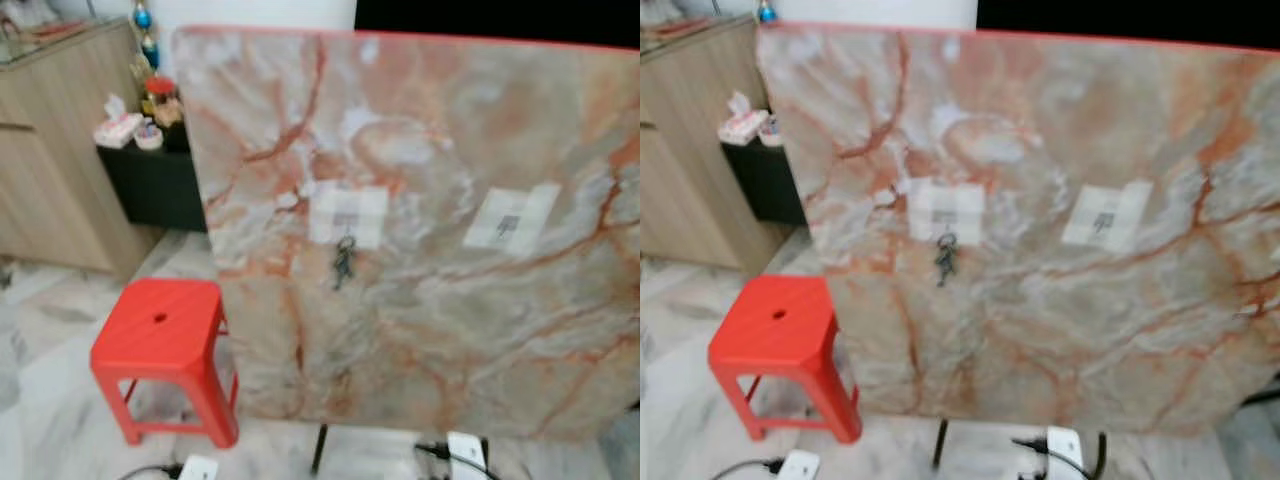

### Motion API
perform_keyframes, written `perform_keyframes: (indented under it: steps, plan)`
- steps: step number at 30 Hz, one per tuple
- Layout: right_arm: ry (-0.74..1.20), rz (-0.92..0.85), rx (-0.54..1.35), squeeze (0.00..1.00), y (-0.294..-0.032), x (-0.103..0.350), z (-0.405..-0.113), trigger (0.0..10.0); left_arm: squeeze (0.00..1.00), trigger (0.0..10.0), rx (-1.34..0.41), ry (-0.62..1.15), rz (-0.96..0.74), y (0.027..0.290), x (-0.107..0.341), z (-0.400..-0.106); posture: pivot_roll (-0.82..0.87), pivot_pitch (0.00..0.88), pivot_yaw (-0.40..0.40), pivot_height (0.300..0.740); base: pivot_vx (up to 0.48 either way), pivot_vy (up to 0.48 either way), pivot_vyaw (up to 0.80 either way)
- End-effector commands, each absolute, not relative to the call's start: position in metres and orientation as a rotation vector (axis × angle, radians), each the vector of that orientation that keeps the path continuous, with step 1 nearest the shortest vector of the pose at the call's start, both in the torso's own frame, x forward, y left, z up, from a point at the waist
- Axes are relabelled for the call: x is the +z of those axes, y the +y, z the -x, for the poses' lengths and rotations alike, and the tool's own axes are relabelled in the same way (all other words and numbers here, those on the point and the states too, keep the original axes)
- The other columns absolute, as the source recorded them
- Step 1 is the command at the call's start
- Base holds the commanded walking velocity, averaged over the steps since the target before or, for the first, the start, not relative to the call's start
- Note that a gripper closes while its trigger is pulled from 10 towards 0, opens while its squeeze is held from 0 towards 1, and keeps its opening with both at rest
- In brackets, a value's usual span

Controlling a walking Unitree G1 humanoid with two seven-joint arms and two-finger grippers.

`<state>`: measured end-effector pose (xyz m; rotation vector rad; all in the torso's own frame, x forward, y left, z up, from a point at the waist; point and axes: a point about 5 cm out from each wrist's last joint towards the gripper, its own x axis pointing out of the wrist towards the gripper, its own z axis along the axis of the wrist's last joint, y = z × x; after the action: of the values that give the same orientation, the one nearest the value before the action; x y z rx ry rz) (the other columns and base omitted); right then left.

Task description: Hang keys on a hook

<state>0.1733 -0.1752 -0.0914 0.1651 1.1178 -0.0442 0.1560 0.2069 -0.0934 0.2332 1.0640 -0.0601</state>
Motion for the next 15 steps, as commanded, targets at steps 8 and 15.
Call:
perform_keyframes:
  steps: [8,15]
  plan:
    - [1.124,-0.133,-0.046,0.00,-0.1839,-0.0912,-0.1717,10.0,0.00,10.0,-0.083,1.075,-0.233,0.2013,-0.0950,-0.1545,-0.01,0.000,-0.046,0.740,0.000,-0.480,0.00]
    - [1.125,-0.128,-0.041,0.00,-0.1840,-0.0913,-0.1715,10.0,0.00,10.0,-0.083,1.073,-0.233,0.2014,-0.0949,-0.1545,-0.01,0.000,-0.045,0.740,0.000,-0.480,0.00]
